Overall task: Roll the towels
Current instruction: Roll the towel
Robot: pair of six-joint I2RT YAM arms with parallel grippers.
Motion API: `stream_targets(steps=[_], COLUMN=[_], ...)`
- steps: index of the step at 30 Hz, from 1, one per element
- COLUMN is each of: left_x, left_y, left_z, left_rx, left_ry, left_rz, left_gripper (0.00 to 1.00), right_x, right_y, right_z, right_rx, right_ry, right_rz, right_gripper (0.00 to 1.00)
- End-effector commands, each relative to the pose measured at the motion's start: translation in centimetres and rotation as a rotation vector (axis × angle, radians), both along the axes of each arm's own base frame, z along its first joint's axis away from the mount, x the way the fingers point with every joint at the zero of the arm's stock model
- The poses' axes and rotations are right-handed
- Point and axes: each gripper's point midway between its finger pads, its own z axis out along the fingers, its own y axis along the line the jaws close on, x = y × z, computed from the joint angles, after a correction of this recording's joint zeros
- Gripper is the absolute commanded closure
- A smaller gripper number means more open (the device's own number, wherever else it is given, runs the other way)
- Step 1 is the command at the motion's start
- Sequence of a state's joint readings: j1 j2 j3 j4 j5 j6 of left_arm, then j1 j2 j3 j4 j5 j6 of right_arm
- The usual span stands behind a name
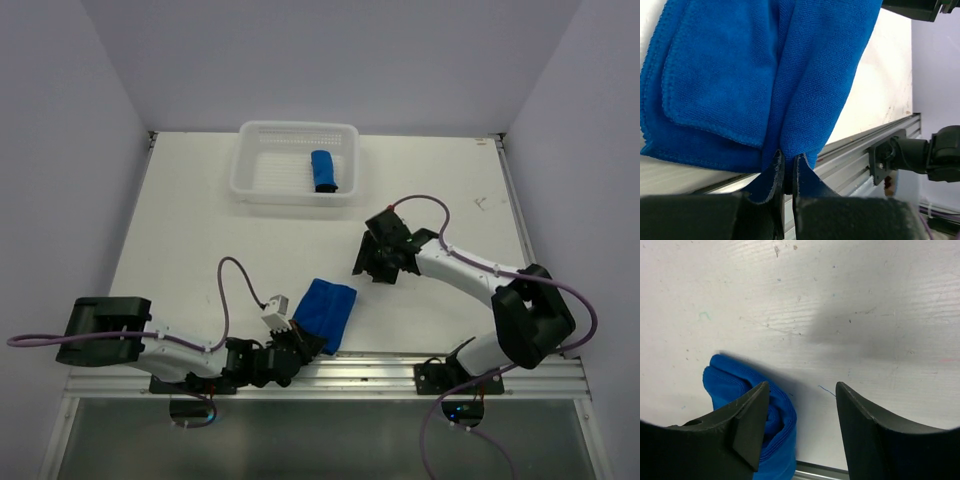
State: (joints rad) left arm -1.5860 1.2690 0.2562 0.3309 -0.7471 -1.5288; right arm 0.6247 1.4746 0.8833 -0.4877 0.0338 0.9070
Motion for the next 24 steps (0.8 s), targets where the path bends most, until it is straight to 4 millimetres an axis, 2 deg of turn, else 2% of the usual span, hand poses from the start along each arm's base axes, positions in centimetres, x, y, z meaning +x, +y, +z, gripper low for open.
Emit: stream_targets(steps=[1,5,8,10,11,12,13,17,18,21,24], left_x=[-0.9,-0.8,-0.6,-0.4,-0.3,-0.1,0.1,0.7,0.9,1.4,1.8], left_y=[1.6,2.3,2.7,3.1,3.1,3.3,3.6,3.9,3.9,3.8,3.7], left_z=[-2.0,-2.2,-2.0,-2.1,-1.9,-1.9,-2.1,-2.2,-2.3,-2.6,-2.7], left_rx=[-0.006,-0.034,-0.053,-0.054,-0.064,-0.063,-0.059,-0.048,-0.042,-0.045,-0.041], left_ry=[0.081,0.104,0.112,0.113,0.113,0.113,0.115,0.11,0.111,0.117,0.128], left_rz=[-0.002,0.015,0.022,0.03,0.029,0.033,0.041,0.035,0.035,0.026,0.025], left_gripper=[1.0,1.0,1.0,1.0,1.0,1.0,1.0,1.0,1.0,1.0,1.0], right_x=[1.6,2.0,0.9,0.5,-0.7,-0.6,-1.4,-4.0,-4.5,-6.0,-7.0], right_y=[-0.3,0.6,0.7,1.8,1.6,2.2,2.8,3.8,4.9,6.6,7.4], right_z=[2.3,4.8,6.1,7.2,5.9,7.2,7.1,4.3,4.7,4.0,3.1], right_rx=[-0.025,0.081,0.164,0.26,0.276,0.339,0.382,0.439,0.473,0.49,0.493], right_ry=[-0.075,-0.176,-0.23,-0.285,-0.269,-0.331,-0.321,-0.281,-0.298,-0.284,-0.262], right_rz=[-0.006,0.003,0.014,0.061,0.082,0.102,0.142,0.22,0.254,0.314,0.317], right_gripper=[0.4,0.37,0.37,0.4,0.41,0.42,0.42,0.45,0.45,0.43,0.4])
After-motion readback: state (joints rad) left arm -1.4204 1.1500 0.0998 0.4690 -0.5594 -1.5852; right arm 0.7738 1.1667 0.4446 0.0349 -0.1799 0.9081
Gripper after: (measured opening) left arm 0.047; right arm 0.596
